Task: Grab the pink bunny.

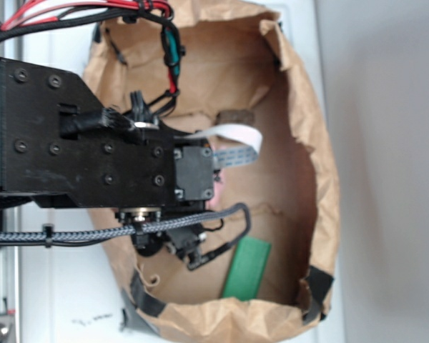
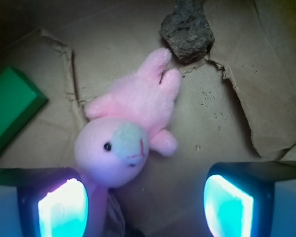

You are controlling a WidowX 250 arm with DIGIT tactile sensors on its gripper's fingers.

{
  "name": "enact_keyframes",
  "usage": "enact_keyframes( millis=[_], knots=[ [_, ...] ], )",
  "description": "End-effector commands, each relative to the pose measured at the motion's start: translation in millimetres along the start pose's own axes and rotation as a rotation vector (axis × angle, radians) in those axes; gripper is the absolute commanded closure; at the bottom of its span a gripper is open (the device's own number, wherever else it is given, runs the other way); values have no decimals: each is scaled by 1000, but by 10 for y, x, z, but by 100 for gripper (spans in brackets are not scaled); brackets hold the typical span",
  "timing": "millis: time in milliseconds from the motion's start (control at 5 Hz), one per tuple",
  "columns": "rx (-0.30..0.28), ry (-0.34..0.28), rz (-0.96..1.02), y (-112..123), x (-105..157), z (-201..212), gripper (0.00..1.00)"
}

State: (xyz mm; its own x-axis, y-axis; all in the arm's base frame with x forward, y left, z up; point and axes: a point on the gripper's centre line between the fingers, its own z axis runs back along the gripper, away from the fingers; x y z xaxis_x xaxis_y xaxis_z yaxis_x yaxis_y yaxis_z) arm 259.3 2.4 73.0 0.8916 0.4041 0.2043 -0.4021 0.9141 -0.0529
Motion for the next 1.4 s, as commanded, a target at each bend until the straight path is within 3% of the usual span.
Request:
enact_keyframes(
  millis=[0,600,1200],
  knots=[
    [-17,-10,153,46,232,-87,0],
    [-5,130,355,-7,273,-58,0],
    [33,58,374,-119,458,-349,0]
  ],
)
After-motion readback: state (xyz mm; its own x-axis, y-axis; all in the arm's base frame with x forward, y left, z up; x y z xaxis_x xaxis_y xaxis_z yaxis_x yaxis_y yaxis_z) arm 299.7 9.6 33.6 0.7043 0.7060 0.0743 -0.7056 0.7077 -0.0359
